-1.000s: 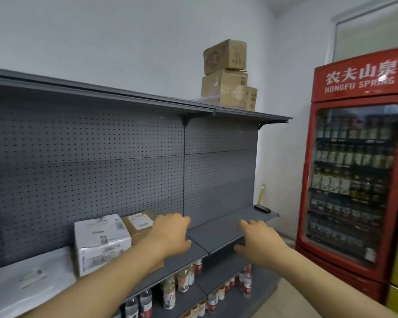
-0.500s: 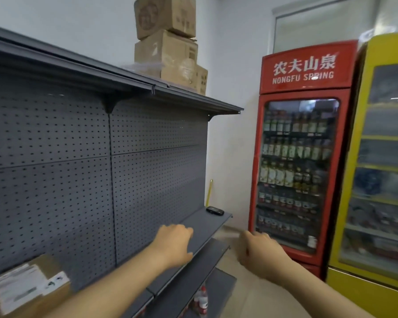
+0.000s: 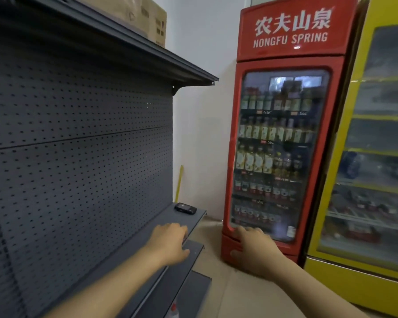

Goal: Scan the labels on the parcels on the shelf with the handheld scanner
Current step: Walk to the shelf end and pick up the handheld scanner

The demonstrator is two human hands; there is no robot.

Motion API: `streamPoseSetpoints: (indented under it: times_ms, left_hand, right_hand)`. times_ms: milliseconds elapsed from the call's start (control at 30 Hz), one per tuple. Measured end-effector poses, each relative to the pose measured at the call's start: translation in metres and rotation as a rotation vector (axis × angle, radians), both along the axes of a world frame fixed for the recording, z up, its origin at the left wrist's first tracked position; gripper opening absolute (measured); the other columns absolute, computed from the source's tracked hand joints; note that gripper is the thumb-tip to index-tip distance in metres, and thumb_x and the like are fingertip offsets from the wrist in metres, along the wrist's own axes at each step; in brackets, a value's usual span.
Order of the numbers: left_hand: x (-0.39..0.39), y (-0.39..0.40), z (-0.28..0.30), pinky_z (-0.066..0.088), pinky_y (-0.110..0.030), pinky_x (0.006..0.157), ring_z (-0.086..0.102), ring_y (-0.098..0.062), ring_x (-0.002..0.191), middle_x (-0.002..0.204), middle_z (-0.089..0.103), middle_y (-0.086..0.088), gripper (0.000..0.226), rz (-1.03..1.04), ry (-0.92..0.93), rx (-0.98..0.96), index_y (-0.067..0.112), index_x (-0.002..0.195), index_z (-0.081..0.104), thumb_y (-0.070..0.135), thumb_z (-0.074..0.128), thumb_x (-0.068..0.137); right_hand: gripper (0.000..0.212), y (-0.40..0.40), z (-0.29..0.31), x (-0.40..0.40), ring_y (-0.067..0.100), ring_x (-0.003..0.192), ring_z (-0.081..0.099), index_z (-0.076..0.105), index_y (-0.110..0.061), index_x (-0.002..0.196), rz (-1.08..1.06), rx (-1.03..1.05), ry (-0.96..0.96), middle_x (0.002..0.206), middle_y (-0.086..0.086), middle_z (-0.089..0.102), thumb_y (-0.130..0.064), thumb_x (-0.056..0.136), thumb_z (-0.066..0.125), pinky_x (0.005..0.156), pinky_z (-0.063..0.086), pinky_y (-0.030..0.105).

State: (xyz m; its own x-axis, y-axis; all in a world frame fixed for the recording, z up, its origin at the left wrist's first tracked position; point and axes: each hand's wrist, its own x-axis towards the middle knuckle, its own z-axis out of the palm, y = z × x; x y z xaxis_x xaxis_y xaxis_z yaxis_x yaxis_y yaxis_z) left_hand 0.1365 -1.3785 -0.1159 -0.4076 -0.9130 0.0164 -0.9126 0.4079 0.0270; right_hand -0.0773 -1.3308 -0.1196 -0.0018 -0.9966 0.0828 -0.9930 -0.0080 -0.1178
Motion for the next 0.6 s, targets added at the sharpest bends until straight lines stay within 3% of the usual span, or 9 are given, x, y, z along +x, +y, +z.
streamPoseSetpoints:
  times_ms: [367,600]
  left_hand:
    - [-0.05,-0.204,-0.019,0.042,-0.031,0.1,0.055,-0.018,0.121,0.135,0.056,0.001,0.049,0.09,0.073,0.04,0.02,0.134,0.052,0.043,0.059,0.091]
    - [-0.071,-0.342,-0.046,0.046,-0.031,0.095,0.057,-0.02,0.115,0.131,0.057,-0.003,0.045,0.135,0.091,0.092,0.018,0.132,0.053,0.039,0.058,0.092]
  right_hand:
    - [0.05,-0.213,-0.019,-0.046,0.028,0.118,0.047,0.043,-0.021,0.131,0.05,0.063,-0.038,0.13,0.006,0.053,-0.037,0.084,0.05,0.098,0.042,0.037]
    - [0.048,-0.359,-0.04,-0.066,0.027,0.119,0.046,0.044,-0.021,0.13,0.091,0.093,-0.037,0.131,0.006,0.053,-0.034,0.085,0.052,0.095,0.04,0.036]
